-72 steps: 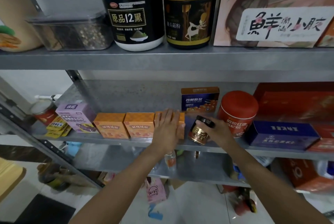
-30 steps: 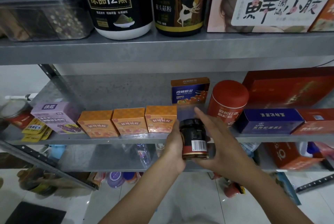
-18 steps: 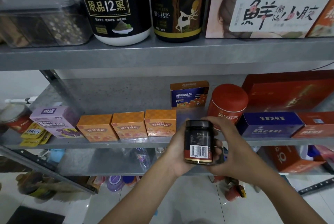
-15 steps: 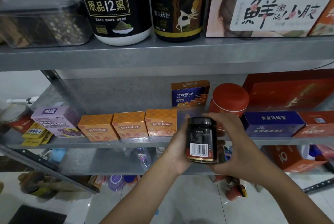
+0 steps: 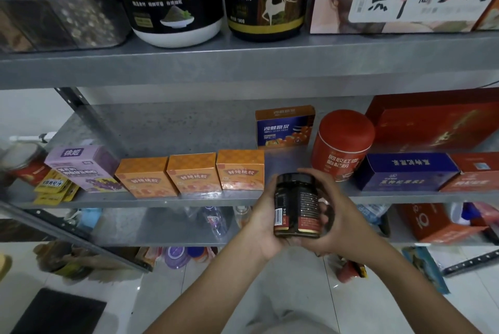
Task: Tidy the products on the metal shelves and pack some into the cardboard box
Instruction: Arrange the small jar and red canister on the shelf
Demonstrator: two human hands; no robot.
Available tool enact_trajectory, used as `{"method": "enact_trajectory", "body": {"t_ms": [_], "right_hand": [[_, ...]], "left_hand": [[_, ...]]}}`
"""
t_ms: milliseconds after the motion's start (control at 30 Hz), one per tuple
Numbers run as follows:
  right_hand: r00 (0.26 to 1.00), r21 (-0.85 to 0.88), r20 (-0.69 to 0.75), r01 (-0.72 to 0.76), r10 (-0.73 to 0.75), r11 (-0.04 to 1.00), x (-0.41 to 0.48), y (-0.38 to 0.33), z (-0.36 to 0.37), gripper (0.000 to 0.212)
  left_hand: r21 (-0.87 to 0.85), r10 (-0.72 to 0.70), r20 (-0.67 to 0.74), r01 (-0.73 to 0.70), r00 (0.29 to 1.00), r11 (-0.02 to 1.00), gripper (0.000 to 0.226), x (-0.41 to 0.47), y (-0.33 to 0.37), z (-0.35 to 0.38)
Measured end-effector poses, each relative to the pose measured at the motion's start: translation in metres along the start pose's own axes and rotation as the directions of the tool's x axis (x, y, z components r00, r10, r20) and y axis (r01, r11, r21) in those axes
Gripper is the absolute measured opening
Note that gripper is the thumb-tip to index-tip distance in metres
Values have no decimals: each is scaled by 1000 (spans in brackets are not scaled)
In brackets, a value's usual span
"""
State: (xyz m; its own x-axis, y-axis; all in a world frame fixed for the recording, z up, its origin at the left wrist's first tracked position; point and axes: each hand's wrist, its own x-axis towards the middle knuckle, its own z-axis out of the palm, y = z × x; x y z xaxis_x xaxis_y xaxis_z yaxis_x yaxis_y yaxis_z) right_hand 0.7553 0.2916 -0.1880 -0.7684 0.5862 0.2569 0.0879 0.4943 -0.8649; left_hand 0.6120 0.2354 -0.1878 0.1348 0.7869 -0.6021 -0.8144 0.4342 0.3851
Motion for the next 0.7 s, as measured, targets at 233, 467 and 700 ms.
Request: {"method": "enact_trajectory", "body": {"t_ms": [233, 467, 700], "right_hand": [[980, -423, -71, 139, -186, 895, 14, -39, -15, 87], [983, -508, 14, 163, -181, 846, 9, -21, -6, 98], [998, -197, 51, 55, -45, 979, -9, -2, -12, 100]], "left_hand": [[-46, 104, 33, -103, 994, 994, 55, 7, 9, 3], [-109, 43, 93, -33, 995, 993, 66, -6, 8, 10], [-179, -81, 250, 129, 965, 975, 73, -7, 0, 3]]}}
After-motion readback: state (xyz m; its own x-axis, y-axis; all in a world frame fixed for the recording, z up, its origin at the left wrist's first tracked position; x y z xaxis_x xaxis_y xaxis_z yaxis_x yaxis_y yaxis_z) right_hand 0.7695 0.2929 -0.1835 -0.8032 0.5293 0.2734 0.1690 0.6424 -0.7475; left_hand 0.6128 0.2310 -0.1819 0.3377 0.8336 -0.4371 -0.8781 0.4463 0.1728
